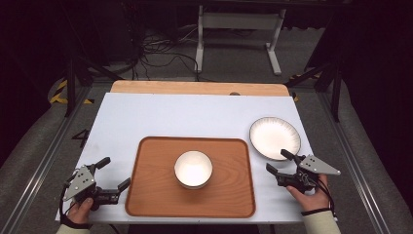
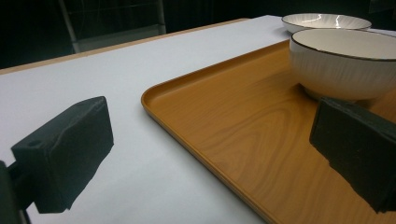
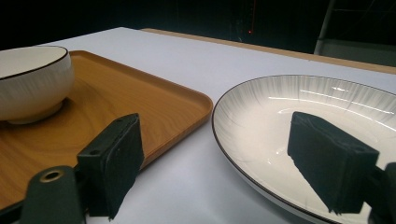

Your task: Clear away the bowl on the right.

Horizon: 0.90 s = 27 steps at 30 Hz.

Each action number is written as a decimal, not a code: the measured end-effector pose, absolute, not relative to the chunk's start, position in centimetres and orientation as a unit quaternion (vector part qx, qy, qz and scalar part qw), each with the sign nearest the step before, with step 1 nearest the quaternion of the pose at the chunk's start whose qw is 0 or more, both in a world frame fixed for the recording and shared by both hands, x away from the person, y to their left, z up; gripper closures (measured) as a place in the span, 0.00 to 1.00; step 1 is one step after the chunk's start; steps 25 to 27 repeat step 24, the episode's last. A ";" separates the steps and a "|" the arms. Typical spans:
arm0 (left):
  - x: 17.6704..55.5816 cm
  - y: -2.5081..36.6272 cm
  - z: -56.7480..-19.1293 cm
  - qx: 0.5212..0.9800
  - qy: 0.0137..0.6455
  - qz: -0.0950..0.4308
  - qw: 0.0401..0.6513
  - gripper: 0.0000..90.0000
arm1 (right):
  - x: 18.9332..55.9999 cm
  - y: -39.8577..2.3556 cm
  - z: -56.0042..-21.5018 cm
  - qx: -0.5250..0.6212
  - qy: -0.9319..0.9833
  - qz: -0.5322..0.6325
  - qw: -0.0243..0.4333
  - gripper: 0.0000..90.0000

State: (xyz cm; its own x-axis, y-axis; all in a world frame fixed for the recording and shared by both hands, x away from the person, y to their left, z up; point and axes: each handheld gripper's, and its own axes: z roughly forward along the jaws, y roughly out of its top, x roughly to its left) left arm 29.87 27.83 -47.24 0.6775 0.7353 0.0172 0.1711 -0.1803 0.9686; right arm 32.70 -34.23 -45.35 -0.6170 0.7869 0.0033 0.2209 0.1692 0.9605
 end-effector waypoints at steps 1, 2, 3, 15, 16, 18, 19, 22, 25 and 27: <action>29.9 27.8 -47.2 0.725 0.312 0.252 0.559 0.00 | 32.7 -34.2 -45.3 0.349 0.718 0.541 0.262 0.21; 29.9 27.8 -47.2 0.726 0.312 0.252 0.559 0.00 | 32.7 -34.2 -45.4 0.349 0.718 0.541 0.263 0.20; 29.9 27.8 -47.2 0.726 0.312 0.252 0.559 0.00 | 32.7 -34.3 -45.4 0.349 0.718 0.542 0.263 0.20; 29.9 27.8 -47.3 0.725 0.312 0.254 0.559 0.00 | 32.9 -34.3 -45.4 0.335 0.729 0.546 0.241 0.04; 29.9 27.8 -47.3 0.725 0.313 0.254 0.559 0.00 | 32.9 -34.4 -45.4 0.332 0.730 0.549 0.237 0.04; 29.9 27.8 -47.3 0.725 0.312 0.254 0.559 0.00 | 33.0 -34.5 -45.4 0.337 0.728 0.550 0.232 0.04; 29.9 27.8 -47.3 0.725 0.312 0.254 0.559 0.00 | 33.0 -34.5 -45.4 0.337 0.728 0.550 0.232 0.04; 29.9 27.8 -47.3 0.725 0.312 0.254 0.559 0.00 | 33.0 -34.5 -45.4 0.335 0.729 0.551 0.231 0.04; 29.8 27.8 -47.3 0.724 0.313 0.254 0.560 0.00 | 33.0 -34.4 -45.4 0.334 0.729 0.551 0.231 0.04; 29.8 27.8 -47.3 0.724 0.313 0.254 0.560 0.00 | 33.0 -34.4 -45.4 0.334 0.729 0.551 0.231 0.04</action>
